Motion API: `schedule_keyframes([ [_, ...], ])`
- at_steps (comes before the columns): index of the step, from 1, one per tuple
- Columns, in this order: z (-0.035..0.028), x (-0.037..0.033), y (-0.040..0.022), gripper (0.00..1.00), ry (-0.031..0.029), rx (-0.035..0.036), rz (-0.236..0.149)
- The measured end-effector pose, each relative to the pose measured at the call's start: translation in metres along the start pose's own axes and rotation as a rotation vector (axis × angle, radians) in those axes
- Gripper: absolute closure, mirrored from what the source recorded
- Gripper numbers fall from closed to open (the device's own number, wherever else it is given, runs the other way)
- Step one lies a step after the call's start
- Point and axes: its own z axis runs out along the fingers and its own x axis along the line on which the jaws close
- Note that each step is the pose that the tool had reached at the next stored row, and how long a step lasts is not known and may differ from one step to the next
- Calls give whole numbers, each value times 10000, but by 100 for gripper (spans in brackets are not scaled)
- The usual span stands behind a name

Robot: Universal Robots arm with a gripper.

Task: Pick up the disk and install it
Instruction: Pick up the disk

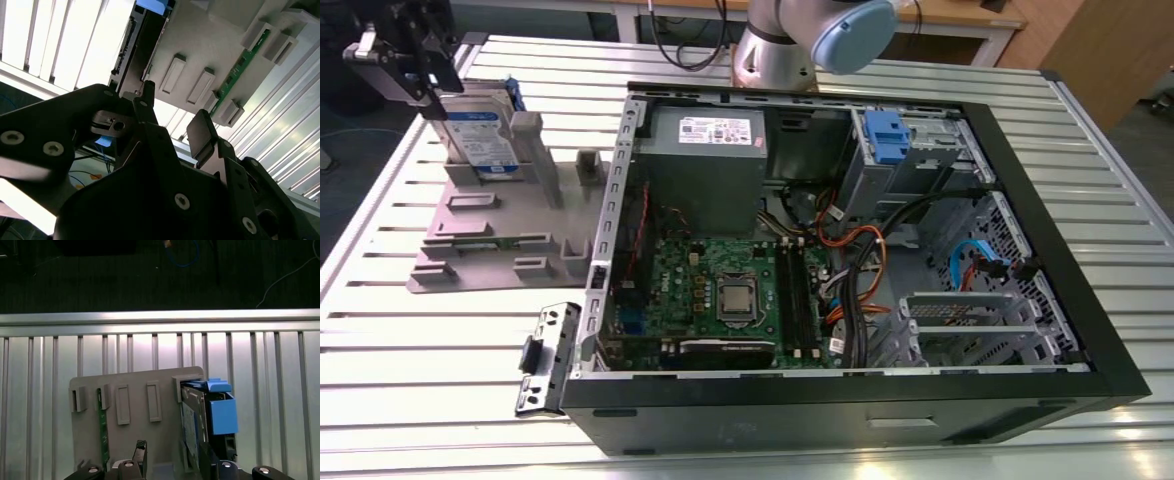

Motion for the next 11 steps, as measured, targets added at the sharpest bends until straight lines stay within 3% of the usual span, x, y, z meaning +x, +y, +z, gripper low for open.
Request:
schedule_keyframes([
  [8,-21,-12,15,47,-3,50,-13],
  [11,-20,-29,15,47,-45,45,-75],
])
